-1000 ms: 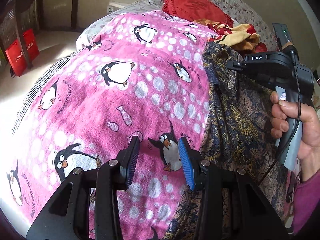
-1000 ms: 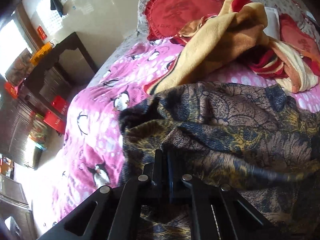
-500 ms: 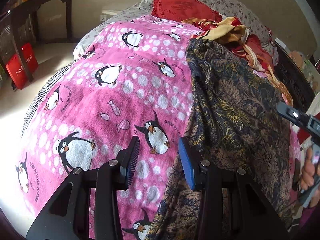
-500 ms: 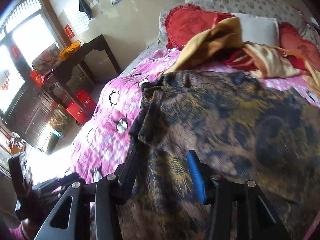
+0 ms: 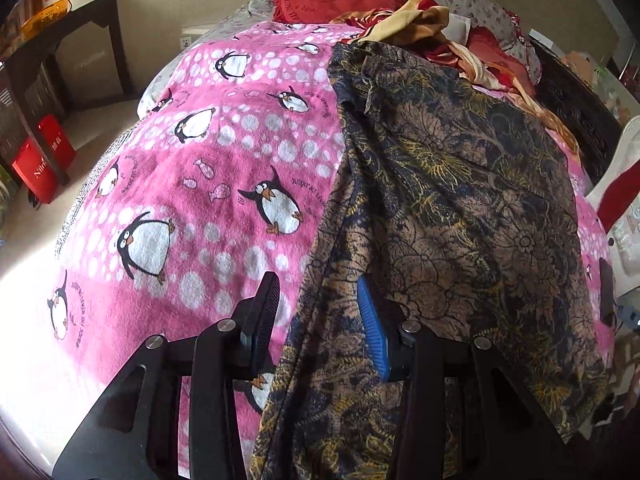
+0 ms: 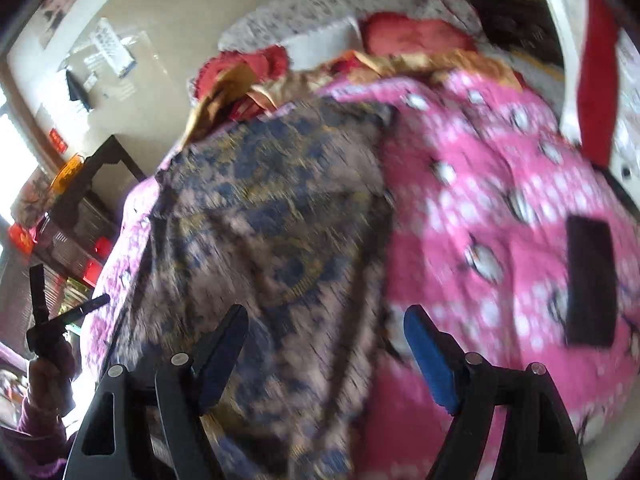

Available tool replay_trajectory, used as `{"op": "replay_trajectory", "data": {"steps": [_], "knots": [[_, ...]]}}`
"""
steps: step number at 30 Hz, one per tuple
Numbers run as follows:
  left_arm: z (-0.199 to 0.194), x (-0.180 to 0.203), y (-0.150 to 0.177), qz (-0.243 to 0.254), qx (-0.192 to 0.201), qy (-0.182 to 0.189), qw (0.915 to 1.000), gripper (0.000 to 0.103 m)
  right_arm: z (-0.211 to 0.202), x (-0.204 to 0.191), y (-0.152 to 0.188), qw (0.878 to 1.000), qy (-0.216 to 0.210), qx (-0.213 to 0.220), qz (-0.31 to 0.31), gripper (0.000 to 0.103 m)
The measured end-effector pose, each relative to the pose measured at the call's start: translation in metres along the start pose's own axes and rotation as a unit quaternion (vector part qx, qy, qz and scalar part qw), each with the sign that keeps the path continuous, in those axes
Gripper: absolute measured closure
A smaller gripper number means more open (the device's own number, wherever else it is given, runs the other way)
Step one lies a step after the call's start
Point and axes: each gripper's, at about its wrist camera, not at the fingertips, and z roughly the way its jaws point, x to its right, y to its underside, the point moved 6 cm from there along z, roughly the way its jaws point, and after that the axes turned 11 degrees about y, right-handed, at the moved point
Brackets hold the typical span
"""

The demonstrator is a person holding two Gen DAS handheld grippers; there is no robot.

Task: Fold small clothes

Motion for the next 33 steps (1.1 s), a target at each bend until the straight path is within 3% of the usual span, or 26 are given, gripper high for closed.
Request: {"op": "replay_trajectory", "data": {"steps": [2, 4, 6, 13, 21, 25, 28, 33], "knots": [[-0.005, -0.002, 0.009, -0.002, -0.006, 0.003, 1.0, 0.061, 0.001, 0.01, 0.018, 1.0, 0.008, -0.019, 0.004, 0.025], [-0.011, -0.008, 0.02, -0.008, -0.008, 0.005, 0.9999, 0.047, 0.0, 0.015, 0.034, 1.0, 0.005, -0.02, 0.008, 0.025], [-0.016, -0.017, 0.031, -0.015, -0.01, -0.001, 0.9998, 0.042, 0.004, 0.016, 0.047, 0.999, -0.012, -0.029, 0.021, 0.025], [-0.018, -0.031, 0.069, -0.021, -0.048, 0.004, 0.9986, 0.042, 0.019, 0.008, 0.09, 0.997, -0.028, -0.075, 0.015, 0.025], [-0.012, -0.02, 0.088, 0.021, -0.079, 0.001, 0.9966, 0.041, 0.013, -0.003, 0.104, 0.995, -0.065, -0.077, 0.021, 0.025], [-0.013, -0.016, 0.092, 0.024, -0.096, 0.016, 0.995, 0.041, -0.003, -0.015, 0.104, 0.995, -0.076, -0.057, -0.007, 0.044], [-0.013, -0.011, 0.096, 0.03, -0.116, 0.033, 0.9922, 0.041, -0.011, -0.033, 0.108, 0.993, -0.099, -0.06, -0.039, 0.045], [-0.009, -0.006, 0.102, 0.059, -0.141, 0.019, 0.988, 0.041, -0.002, -0.047, 0.117, 0.991, -0.095, -0.062, -0.073, 0.044]]}}
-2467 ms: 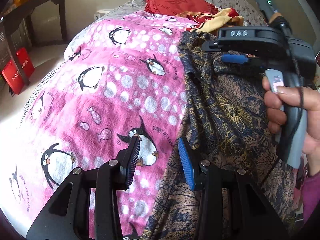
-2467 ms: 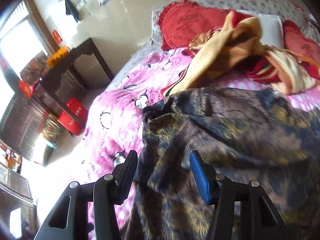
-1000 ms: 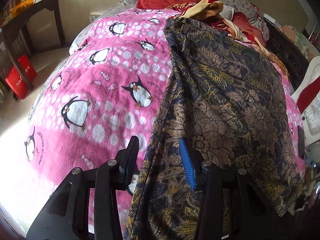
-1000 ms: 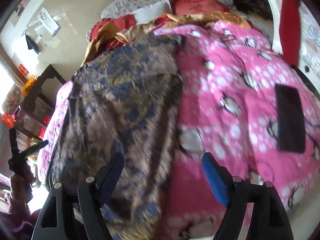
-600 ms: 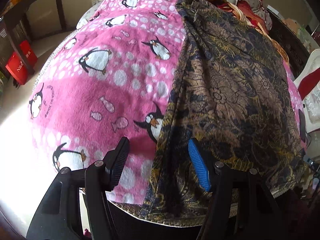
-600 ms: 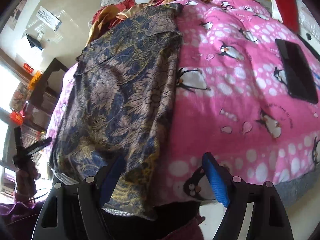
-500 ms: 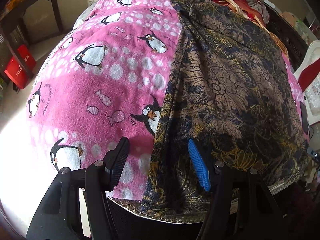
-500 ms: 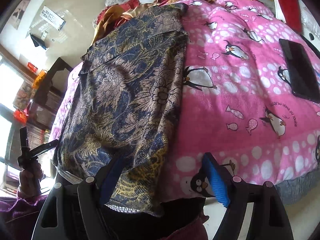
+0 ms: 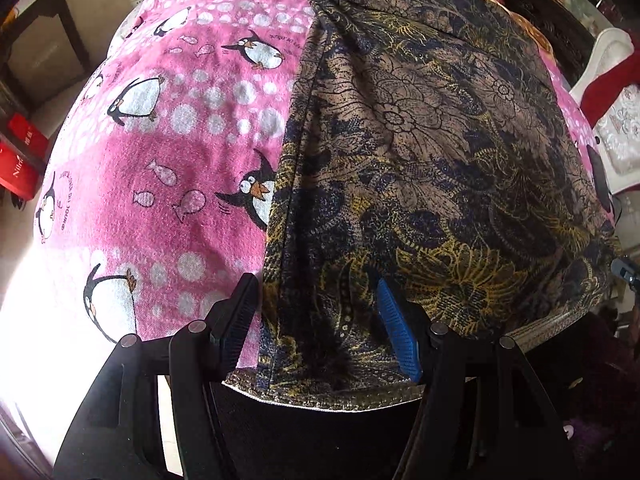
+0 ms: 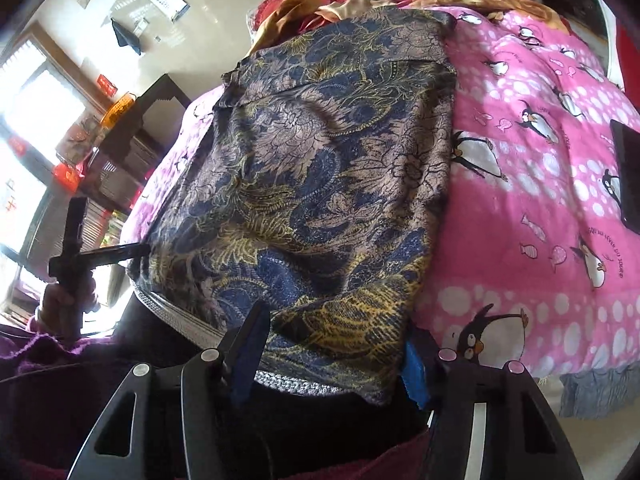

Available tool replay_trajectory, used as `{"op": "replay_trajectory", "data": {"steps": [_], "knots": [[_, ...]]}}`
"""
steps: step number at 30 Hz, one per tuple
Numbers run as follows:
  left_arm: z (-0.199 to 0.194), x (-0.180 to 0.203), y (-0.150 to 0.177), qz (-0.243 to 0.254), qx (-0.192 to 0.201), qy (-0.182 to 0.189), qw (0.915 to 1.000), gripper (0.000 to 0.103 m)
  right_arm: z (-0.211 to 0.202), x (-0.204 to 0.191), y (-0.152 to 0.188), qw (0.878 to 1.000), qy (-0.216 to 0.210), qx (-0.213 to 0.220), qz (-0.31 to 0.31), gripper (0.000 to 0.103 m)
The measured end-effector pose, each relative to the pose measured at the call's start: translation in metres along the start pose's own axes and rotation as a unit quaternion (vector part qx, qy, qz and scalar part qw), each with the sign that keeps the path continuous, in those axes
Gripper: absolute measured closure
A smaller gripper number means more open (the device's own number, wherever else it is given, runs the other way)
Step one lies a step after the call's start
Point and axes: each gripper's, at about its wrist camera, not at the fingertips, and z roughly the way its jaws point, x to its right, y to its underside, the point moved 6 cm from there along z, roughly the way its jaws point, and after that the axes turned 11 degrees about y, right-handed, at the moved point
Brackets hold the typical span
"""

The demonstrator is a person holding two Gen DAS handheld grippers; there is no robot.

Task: Fold small clothes

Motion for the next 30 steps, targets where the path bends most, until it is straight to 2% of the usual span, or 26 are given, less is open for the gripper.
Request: {"op": "replay_trajectory", "data": {"steps": [3, 7, 8, 10, 11, 12, 13, 14, 18, 20, 23, 30], "knots": [[0.004, 0.001, 0.0, 0.003, -0.009, 0.003, 0.9999, 0.041, 0.002, 0.004, 0.0, 1.0, -0.002, 0.016, 0.018, 0.044], [0.007, 0.002, -0.001, 0.012, -0.02, 0.008, 0.9997, 0.043, 0.005, 0.003, -0.001, 1.0, 0.004, 0.005, 0.012, 0.045], [0.007, 0.002, -0.001, 0.014, -0.022, 0.012, 0.9996, 0.047, 0.004, 0.002, -0.002, 1.0, 0.004, -0.003, 0.012, 0.047], [0.009, 0.002, -0.001, 0.011, -0.027, 0.027, 0.9992, 0.084, 0.004, 0.003, -0.002, 1.0, -0.005, -0.016, 0.01, 0.066], [0.009, 0.002, -0.001, 0.003, -0.029, 0.036, 0.9989, 0.09, 0.003, 0.002, -0.003, 1.0, -0.016, -0.022, 0.011, 0.073], [0.009, 0.001, -0.003, -0.007, -0.031, 0.05, 0.9983, 0.096, 0.003, 0.001, -0.004, 0.999, -0.024, -0.024, 0.014, 0.088], [0.008, 0.001, -0.006, -0.014, -0.032, 0.065, 0.9973, 0.097, 0.003, 0.0, -0.006, 0.999, -0.035, -0.026, 0.019, 0.093], [0.005, 0.002, -0.01, -0.017, -0.028, 0.079, 0.9963, 0.098, 0.003, -0.001, -0.007, 0.999, -0.04, -0.025, 0.022, 0.093], [-0.02, 0.003, -0.047, -0.031, 0.025, 0.118, 0.9923, 0.098, -0.005, -0.006, -0.03, 0.996, -0.08, -0.002, 0.043, 0.097], [-0.035, 0.001, -0.075, -0.032, 0.062, 0.117, 0.9907, 0.098, -0.013, -0.004, -0.049, 0.994, -0.09, 0.021, 0.05, 0.098], [-0.047, 0.0, -0.119, -0.044, 0.098, 0.126, 0.9863, 0.098, -0.024, 0.008, -0.086, 0.989, -0.111, 0.056, 0.08, 0.098], [-0.054, 0.001, -0.233, -0.042, 0.172, 0.111, 0.9778, 0.098, -0.026, 0.048, -0.19, 0.98, -0.09, 0.13, 0.119, 0.098]]}}
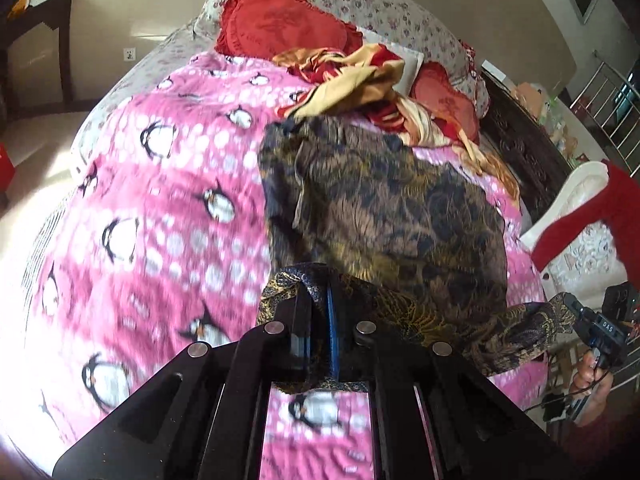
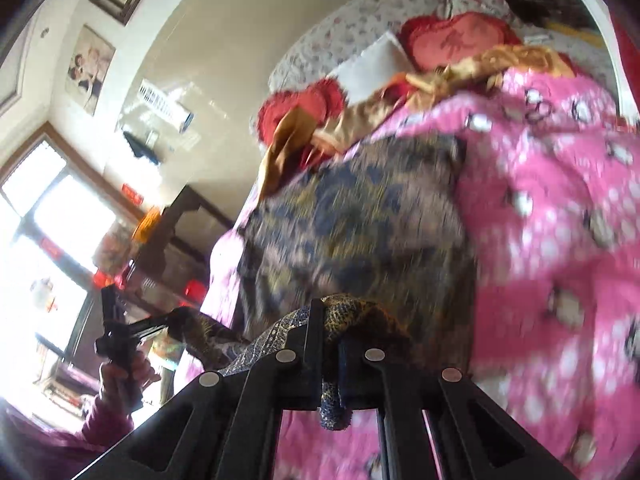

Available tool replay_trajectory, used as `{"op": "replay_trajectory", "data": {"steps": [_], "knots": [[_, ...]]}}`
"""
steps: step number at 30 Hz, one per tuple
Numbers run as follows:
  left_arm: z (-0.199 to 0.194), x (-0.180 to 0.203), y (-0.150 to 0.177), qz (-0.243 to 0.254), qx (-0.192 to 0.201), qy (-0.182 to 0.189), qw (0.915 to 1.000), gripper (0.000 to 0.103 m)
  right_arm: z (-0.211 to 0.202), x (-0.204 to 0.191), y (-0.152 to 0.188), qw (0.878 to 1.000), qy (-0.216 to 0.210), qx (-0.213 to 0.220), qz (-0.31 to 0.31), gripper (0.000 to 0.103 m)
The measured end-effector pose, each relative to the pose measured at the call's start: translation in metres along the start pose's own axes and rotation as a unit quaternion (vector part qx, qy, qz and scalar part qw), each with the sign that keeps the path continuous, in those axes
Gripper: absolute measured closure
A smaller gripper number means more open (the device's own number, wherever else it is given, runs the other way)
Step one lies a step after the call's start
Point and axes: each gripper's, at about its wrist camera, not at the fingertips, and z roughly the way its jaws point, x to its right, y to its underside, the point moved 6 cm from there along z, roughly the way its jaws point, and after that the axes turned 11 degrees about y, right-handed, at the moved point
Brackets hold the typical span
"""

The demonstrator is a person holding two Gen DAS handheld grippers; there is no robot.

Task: Fold small clothes

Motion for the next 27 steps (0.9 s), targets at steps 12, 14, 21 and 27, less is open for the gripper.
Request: {"op": "replay_trajectory", "data": {"steps": [12, 14, 21, 27], "knots": [[0.096, -0.024, -0.119, -0.021, 0.035, -0.022, 0.999, 0.098, 0.115, 0.05, -0.149, 0.997, 0.038, 0.023, 0.064, 0.099], [0.116, -0.036, -0.119, -0.028, 0.003, -0.033, 0.9991, 0.098, 0.133, 0.059, -0.162, 0.996, 0.037, 0.022, 0.074, 0.099], [0.1, -0.039, -0.101, -0.025, -0.008, -0.039, 0.9989, 0.06, 0.133, 0.069, -0.147, 0.991, 0.128, 0.002, 0.026, 0.074], [0.079, -0.018, -0.068, 0.061, 0.021, -0.077, 0.9949, 0.043, 0.114, 0.038, -0.102, 0.993, 0.109, 0.006, -0.042, 0.074]]}}
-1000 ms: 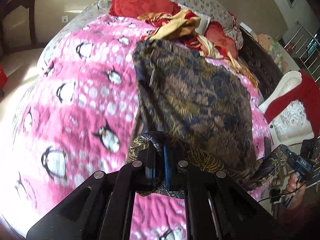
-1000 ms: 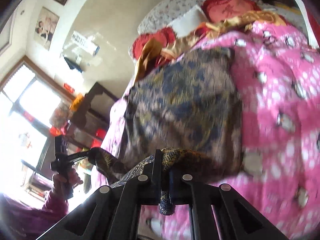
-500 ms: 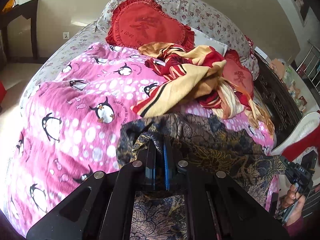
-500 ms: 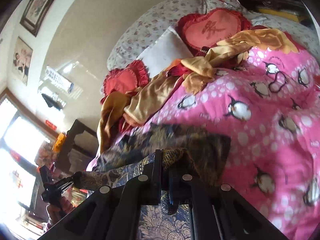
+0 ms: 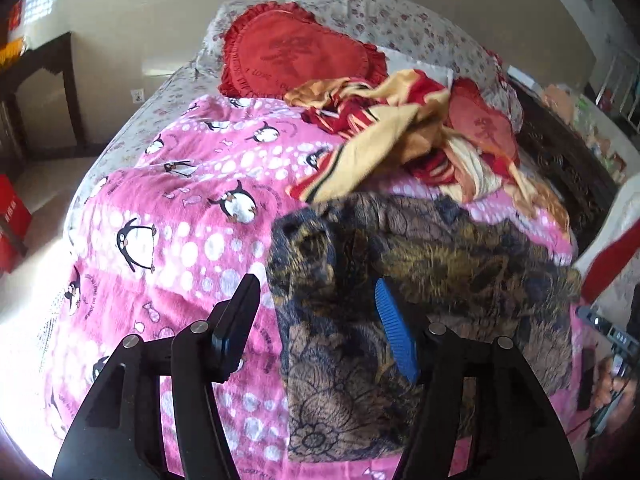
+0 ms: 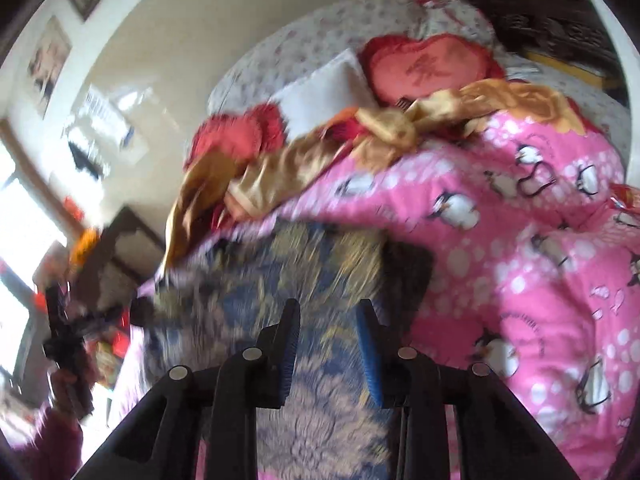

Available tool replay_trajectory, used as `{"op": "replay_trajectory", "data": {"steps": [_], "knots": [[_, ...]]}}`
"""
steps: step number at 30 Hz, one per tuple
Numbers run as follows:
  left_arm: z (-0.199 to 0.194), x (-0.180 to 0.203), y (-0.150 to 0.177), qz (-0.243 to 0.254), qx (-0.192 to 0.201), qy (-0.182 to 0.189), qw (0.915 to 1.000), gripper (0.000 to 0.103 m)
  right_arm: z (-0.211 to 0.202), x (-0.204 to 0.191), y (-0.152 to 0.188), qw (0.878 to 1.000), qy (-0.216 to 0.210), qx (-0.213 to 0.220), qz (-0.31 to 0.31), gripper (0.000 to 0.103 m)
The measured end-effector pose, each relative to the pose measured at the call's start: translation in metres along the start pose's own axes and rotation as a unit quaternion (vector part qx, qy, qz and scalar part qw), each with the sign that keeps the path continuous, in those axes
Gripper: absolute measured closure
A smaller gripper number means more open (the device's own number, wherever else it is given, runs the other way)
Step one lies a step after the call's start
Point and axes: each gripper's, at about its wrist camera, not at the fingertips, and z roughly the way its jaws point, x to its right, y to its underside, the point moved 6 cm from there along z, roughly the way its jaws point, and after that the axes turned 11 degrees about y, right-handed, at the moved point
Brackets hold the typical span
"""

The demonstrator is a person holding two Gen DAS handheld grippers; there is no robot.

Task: Fold small clothes

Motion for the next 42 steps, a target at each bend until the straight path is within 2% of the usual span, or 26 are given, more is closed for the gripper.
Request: {"op": "replay_trajectory", "data": {"steps": [4, 5, 8, 11, 13, 15, 17, 19, 21, 23, 25, 26, 28, 29, 31, 32, 35, 38, 39, 40, 42], "knots": [[0.041, 0.02, 0.034, 0.064, -0.077, -0.02, 0.9948, 0.043, 0.041, -0.034, 0.028, 0.993, 0.037, -0.033, -0.109, 0.075], [0.053, 0.024, 0.038, 0.077, -0.091, -0.03, 0.9925, 0.043, 0.05, -0.039, 0.03, 0.991, 0.039, -0.038, -0.119, 0.075], [0.077, 0.032, 0.03, 0.103, -0.11, -0.047, 0.9875, 0.043, 0.073, -0.052, 0.021, 0.988, 0.057, -0.017, -0.142, 0.075], [0.08, 0.033, -0.014, 0.08, -0.077, -0.027, 0.9935, 0.043, 0.079, -0.058, -0.01, 0.989, 0.064, 0.032, -0.133, 0.075], [0.076, 0.027, -0.052, 0.035, -0.036, -0.007, 0.9987, 0.043, 0.082, -0.061, -0.036, 0.989, 0.064, 0.058, -0.118, 0.075], [0.074, 0.018, -0.083, -0.004, -0.005, 0.0, 1.0, 0.043, 0.089, -0.062, -0.064, 0.99, 0.061, 0.077, -0.099, 0.074], [0.068, 0.009, -0.1, -0.03, 0.012, -0.007, 0.9994, 0.043, 0.093, -0.068, -0.087, 0.99, 0.07, 0.087, -0.089, 0.074], [0.058, 0.006, -0.101, -0.039, 0.017, 0.011, 0.999, 0.043, 0.082, -0.066, -0.1, 0.991, 0.064, 0.092, -0.07, 0.074], [0.049, 0.001, -0.092, -0.034, 0.016, 0.009, 0.9992, 0.043, 0.064, -0.063, -0.102, 0.992, 0.046, 0.103, -0.055, 0.071], [0.044, -0.005, -0.072, -0.026, 0.002, -0.001, 0.9997, 0.043, 0.044, -0.054, -0.089, 0.992, 0.037, 0.105, -0.054, 0.059], [0.048, -0.015, -0.048, -0.03, -0.02, -0.022, 0.9991, 0.043, 0.041, -0.045, -0.072, 0.993, 0.044, 0.091, -0.065, 0.056], [0.055, -0.021, -0.034, -0.032, -0.042, -0.038, 0.9979, 0.043, 0.049, -0.04, -0.068, 0.993, 0.057, 0.074, -0.07, 0.056], [0.068, -0.035, -0.006, -0.034, -0.087, -0.073, 0.993, 0.043, 0.074, -0.019, -0.054, 0.989, 0.123, 0.026, -0.076, 0.056], [0.069, -0.041, 0.005, -0.041, -0.096, -0.079, 0.9914, 0.043, 0.083, -0.008, -0.052, 0.987, 0.146, 0.013, -0.07, 0.057], [0.059, -0.048, 0.019, -0.062, -0.094, -0.066, 0.9915, 0.043, 0.086, 0.013, -0.053, 0.983, 0.177, 0.006, -0.036, 0.057], [0.052, -0.049, 0.024, -0.069, -0.093, -0.059, 0.9916, 0.043, 0.077, 0.02, -0.055, 0.984, 0.177, 0.011, -0.009, 0.057], [0.029, -0.048, 0.035, -0.075, -0.085, -0.041, 0.9927, 0.043, 0.047, 0.015, -0.047, 0.993, 0.118, 0.008, 0.008, 0.056], [0.012, -0.042, 0.051, -0.076, -0.08, -0.012, 0.9938, 0.043, 0.022, 0.006, -0.016, 0.996, 0.089, -0.016, -0.02, 0.048], [0.009, -0.039, 0.057, -0.081, -0.079, 0.0, 0.9936, 0.043, 0.017, 0.005, -0.004, 0.995, 0.088, -0.023, -0.027, 0.04], [0.008, -0.036, 0.064, -0.086, -0.081, 0.016, 0.9929, 0.043, 0.012, 0.005, 0.014, 0.995, 0.09, -0.034, -0.035, 0.037], [0.011, -0.028, 0.073, -0.091, -0.092, 0.04, 0.9907, 0.043, 0.008, 0.009, 0.042, 0.993, 0.093, -0.054, -0.041, 0.037]]}}
